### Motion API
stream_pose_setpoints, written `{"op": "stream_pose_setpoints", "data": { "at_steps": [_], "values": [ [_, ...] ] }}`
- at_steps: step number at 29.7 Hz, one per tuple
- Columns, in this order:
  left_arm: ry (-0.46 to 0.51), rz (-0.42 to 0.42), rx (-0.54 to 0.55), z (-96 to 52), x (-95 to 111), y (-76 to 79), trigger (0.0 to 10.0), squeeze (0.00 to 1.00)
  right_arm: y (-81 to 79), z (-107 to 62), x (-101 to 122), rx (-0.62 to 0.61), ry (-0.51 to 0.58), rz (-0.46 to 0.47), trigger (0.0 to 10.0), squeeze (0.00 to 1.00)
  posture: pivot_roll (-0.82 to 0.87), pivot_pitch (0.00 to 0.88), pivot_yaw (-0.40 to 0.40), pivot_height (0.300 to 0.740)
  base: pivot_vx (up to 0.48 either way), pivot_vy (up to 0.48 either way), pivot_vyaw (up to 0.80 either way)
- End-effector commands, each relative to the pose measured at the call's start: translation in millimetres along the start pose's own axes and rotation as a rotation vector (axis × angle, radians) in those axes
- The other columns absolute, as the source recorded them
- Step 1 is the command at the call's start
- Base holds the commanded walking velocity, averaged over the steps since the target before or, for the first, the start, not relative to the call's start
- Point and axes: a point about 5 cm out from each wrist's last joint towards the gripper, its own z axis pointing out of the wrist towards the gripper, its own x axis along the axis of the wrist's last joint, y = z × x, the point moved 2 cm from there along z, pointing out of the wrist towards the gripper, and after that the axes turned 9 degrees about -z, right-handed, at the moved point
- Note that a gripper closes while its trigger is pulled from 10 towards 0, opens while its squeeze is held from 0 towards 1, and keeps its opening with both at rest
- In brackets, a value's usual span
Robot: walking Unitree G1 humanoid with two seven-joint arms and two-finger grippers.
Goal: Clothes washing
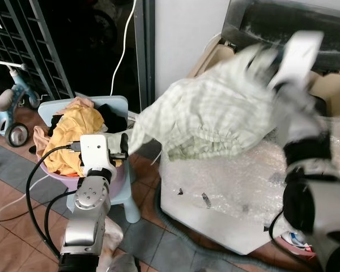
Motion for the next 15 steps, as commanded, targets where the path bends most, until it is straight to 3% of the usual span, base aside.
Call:
{"op": "stream_pose_setpoints", "data": {
  "at_steps": [1,6,8,10,12,15],
  "values": [
    [-0.005,0.010,0.002,0.8,-0.3,-0.4,10.0,0.00,-1.0,-1.0,7.9,0.034,0.002,-0.013,10.0,0.00,-0.03,0.000,-0.014,0.740,0.000,0.000,0.00],
    [-0.005,0.012,-0.002,2.3,0.1,0.9,10.0,0.00,-2.7,-6.7,-5.9,0.055,-0.032,-0.045,10.0,0.00,-0.02,0.000,-0.015,0.740,0.000,0.000,0.00],
    [-0.003,0.012,0.000,2.3,0.4,0.8,10.0,0.00,1.1,-8.7,-2.4,0.028,-0.004,-0.053,10.0,0.00,-0.02,0.000,-0.015,0.740,0.000,0.000,0.00],
    [0.002,0.008,0.001,1.6,0.9,0.6,10.0,0.00,4.5,-11.5,6.6,0.012,0.061,-0.136,10.0,0.00,-0.02,0.000,-0.016,0.740,0.000,0.000,0.00],
    [0.006,0.001,-0.010,0.3,1.9,-0.1,10.0,0.00,10.9,-16.1,19.7,-0.020,0.159,-0.144,10.0,0.00,-0.02,0.000,-0.017,0.740,0.000,0.000,0.00],
    [0.018,0.002,-0.015,-0.7,3.3,-0.6,10.0,0.00,8.3,-19.0,16.8,-0.005,0.144,-0.132,10.0,0.00,-0.02,0.000,-0.012,0.740,0.000,0.000,0.00]
  ]
}}
